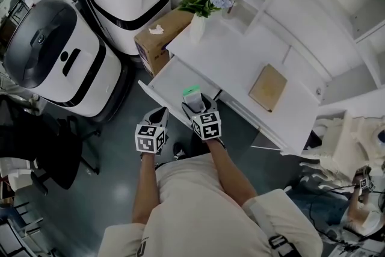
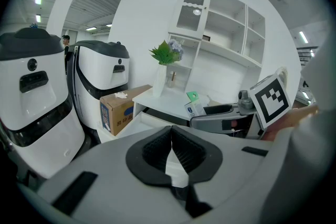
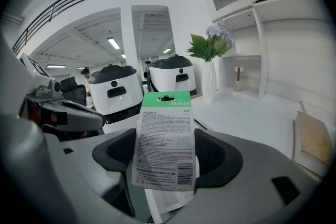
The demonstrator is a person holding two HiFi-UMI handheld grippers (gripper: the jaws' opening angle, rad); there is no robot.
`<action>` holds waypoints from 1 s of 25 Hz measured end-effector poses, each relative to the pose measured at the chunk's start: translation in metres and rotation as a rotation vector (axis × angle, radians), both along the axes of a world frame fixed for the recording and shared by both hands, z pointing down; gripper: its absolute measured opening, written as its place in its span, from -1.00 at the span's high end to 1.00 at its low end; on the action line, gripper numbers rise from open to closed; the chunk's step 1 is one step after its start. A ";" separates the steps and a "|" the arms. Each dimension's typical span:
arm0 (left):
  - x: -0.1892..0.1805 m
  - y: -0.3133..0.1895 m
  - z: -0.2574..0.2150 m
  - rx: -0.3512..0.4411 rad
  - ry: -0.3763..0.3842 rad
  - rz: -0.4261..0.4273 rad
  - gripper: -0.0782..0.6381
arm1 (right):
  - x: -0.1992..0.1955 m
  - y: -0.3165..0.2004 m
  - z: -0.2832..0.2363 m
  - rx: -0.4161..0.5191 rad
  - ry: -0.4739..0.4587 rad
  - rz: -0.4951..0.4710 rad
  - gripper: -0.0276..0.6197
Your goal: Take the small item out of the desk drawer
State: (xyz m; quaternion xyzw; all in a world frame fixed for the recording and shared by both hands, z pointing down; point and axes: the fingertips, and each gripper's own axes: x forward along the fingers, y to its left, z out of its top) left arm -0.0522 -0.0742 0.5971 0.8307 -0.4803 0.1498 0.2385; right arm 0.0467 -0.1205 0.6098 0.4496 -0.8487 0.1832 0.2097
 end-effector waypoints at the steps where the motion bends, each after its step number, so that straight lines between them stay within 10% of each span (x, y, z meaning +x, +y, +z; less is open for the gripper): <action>1: 0.000 0.000 0.000 0.000 0.001 0.002 0.73 | 0.000 0.000 0.000 0.002 0.001 0.000 -0.22; 25: 0.002 0.002 0.001 0.002 0.007 0.014 0.73 | 0.000 -0.002 -0.006 0.019 -0.005 0.006 -0.22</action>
